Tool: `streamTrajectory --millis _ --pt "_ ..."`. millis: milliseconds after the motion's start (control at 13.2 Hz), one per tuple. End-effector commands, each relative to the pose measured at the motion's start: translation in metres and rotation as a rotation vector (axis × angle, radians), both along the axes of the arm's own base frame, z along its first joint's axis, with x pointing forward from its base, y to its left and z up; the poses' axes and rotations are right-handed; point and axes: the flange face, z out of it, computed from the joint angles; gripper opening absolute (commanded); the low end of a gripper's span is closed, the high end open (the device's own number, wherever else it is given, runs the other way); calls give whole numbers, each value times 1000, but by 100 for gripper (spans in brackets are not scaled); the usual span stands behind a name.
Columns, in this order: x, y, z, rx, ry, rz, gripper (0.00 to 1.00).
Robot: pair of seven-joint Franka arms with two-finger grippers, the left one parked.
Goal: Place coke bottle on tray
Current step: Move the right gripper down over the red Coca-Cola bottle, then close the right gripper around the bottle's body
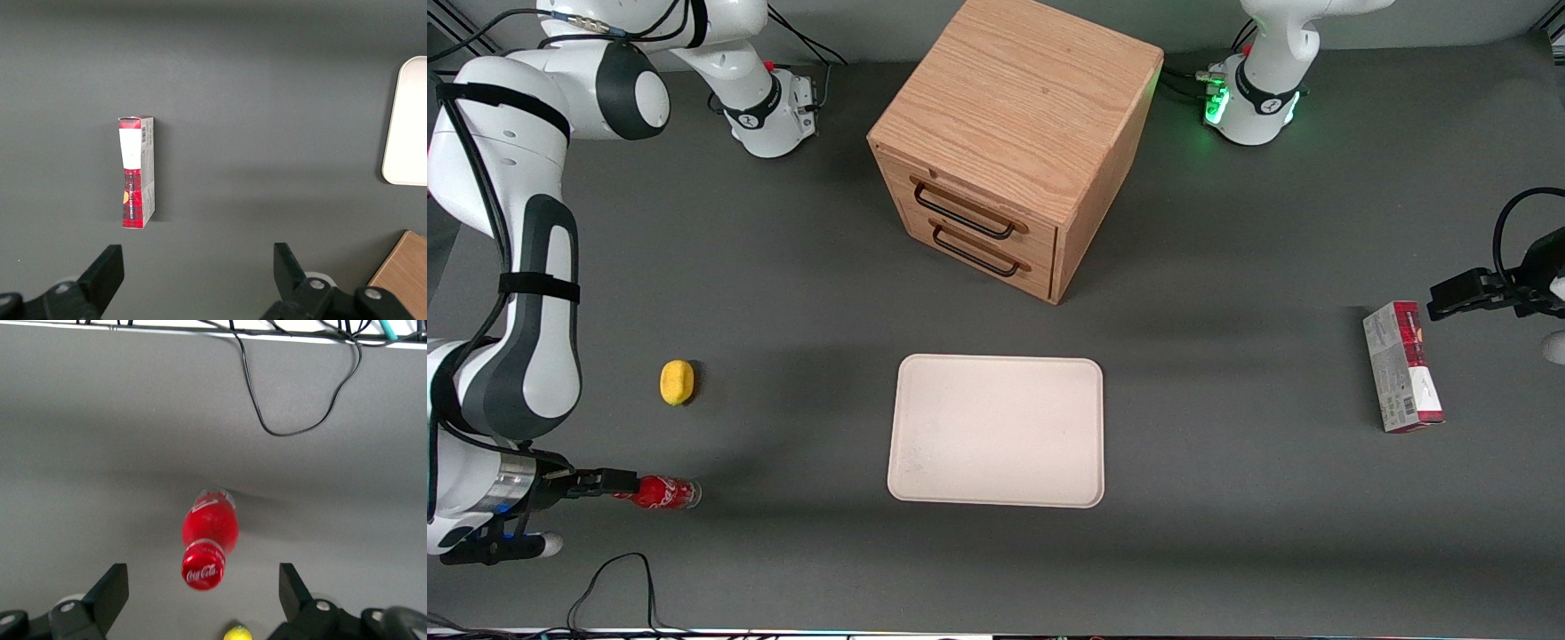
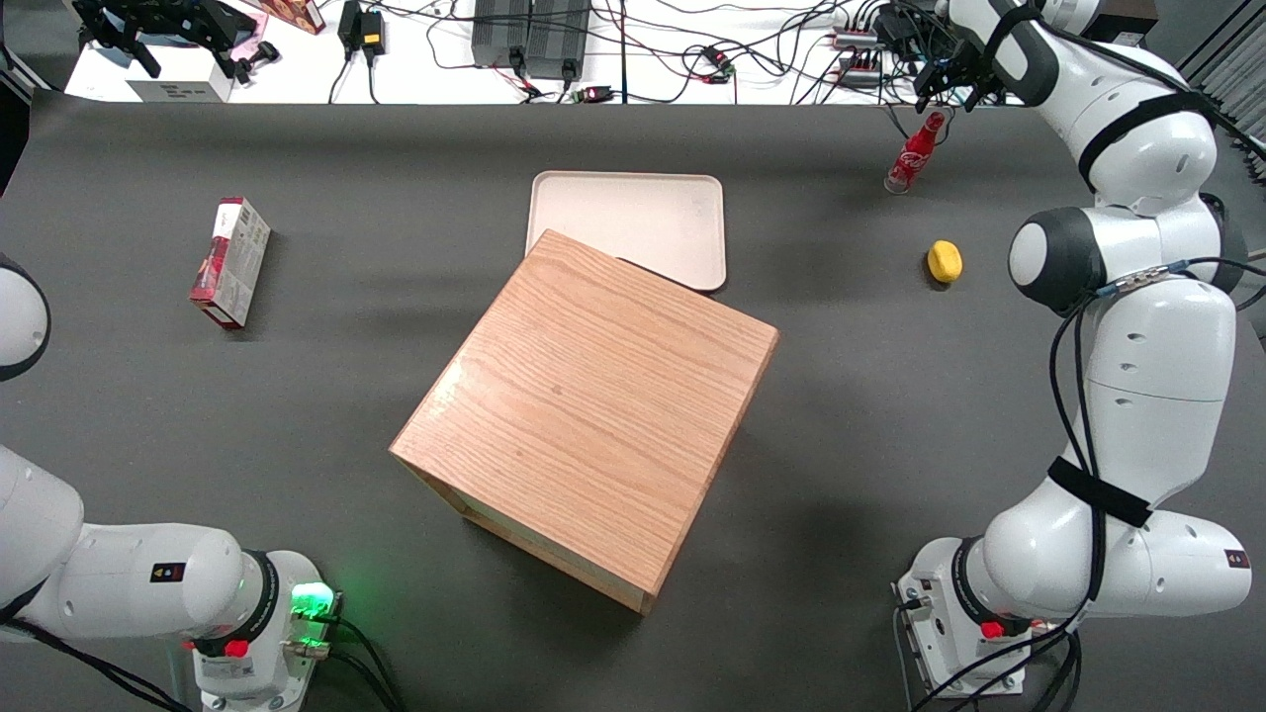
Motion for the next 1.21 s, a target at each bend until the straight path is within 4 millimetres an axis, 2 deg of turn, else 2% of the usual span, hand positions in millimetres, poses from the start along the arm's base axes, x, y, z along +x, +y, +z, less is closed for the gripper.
streamTrajectory --millis 0,152,530,682,758,833,909,985,1136 --pt "4 1 -9 -19 -23 19 99" --pt "6 10 -15 -21 -26 30 99" --pt "4 9 -28 -30 0 43 96" --pt "3 6 -26 -42 0 53 88" --pt "3 8 -25 -42 1 56 76" --pt "2 8 -28 -42 6 55 53" --pt "2 8 -28 -42 6 55 24" --pt "2 8 -28 -42 6 53 0" --pt "2 8 -28 -42 6 53 0"
